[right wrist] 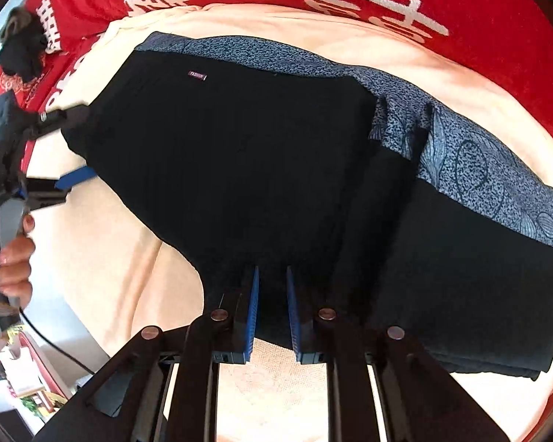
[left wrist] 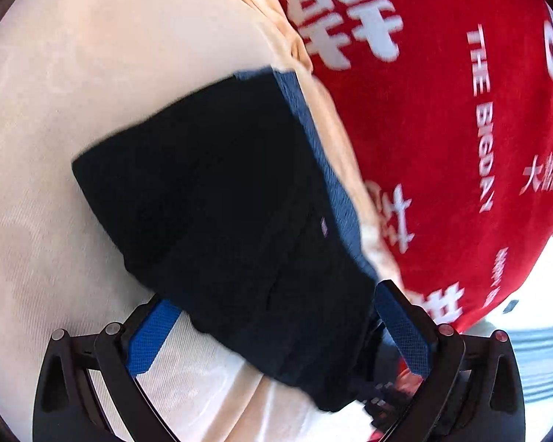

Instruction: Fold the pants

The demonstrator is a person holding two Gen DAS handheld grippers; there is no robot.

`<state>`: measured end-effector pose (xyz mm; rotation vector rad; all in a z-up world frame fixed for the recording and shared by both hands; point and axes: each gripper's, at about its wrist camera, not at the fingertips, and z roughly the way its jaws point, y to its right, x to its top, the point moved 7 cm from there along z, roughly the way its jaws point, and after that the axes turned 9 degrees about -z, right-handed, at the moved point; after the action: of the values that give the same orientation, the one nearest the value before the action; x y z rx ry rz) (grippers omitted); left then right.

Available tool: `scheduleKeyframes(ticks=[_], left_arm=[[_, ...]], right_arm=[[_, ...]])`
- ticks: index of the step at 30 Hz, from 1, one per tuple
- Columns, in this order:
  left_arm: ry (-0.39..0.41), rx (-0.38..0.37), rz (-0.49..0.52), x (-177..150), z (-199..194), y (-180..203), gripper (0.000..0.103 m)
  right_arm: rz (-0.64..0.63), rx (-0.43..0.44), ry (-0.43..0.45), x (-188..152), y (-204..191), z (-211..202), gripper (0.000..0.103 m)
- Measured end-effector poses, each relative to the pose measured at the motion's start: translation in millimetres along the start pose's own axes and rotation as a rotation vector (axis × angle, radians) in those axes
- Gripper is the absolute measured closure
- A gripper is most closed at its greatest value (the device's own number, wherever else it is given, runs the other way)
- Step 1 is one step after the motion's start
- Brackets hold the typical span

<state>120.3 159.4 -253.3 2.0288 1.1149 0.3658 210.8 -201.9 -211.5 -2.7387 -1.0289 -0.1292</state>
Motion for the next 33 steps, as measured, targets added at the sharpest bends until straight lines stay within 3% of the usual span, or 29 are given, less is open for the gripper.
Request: scheduleKeyframes(ticks=[2,4,7,9,12,13,14,16,18,20,22,27,29,33], left_arm=[[0.013,-0.015,-0.021,3.6,-0.2,4.2,0.0],[0.032,0.0,0.048,3.3,1.5,18.6,0.0],[0.037,0.141,0.125,4.2,18.6,18.0,0.001],[0.065,0.175,0.139,5.7,18.7,21.2,0.002],[0.117,0.331,0.162,6.4,16.6,22.3,0.032],[0.133,0.368,0.17,7.0,14.8,21.2,0.051],[0.145,0.406,0.185,8.1,12.4,19.8,0.06],[0.159,0.437,0.251,6.4,9.9,24.2,0.063],[0.202,0.51,0.424,-2.1,8.9,40.7,0.064],[0.252,0.59,0.639,-18.4,10.0,61.5,0.064],[0.277,0.616,0.749,-28.3,7.6,73.4,0.064],[0.298,0.676,0.924,-38.7,14.6,90.5,0.064],[0.302,0.692,0.964,-39.3,13.0,91.7,0.064],[0.305,0.702,0.992,-41.5,17.9,95.5,0.064]], right_arm=[[0.009,0.008,0.005,-2.7,0.5,0.2,0.086],[0.013,0.011,0.01,-4.3,0.9,-0.2,0.086],[0.016,0.009,0.011,-5.9,0.0,-3.1,0.086],[0.013,0.011,0.004,-6.5,0.9,-3.9,0.086],[0.001,0.022,-0.023,-1.9,1.2,-10.9,0.086],[-0.005,0.028,-0.021,0.6,1.1,-15.5,0.086],[-0.014,0.029,-0.012,5.4,1.0,-24.4,0.086],[-0.027,0.039,0.004,20.2,0.9,-39.1,0.085],[-0.023,0.067,0.02,37.0,1.6,-53.9,0.085],[-0.01,0.105,0.032,57.4,1.9,-66.2,0.067],[0.008,0.164,0.047,87.3,-0.4,-78.8,0.026],[-0.015,0.328,0.003,168.2,-34.0,-84.3,0.024],[-0.034,0.393,-0.101,194.5,-58.3,-69.8,0.024],[-0.119,0.406,-0.226,228.6,-104.5,-41.9,0.024]])
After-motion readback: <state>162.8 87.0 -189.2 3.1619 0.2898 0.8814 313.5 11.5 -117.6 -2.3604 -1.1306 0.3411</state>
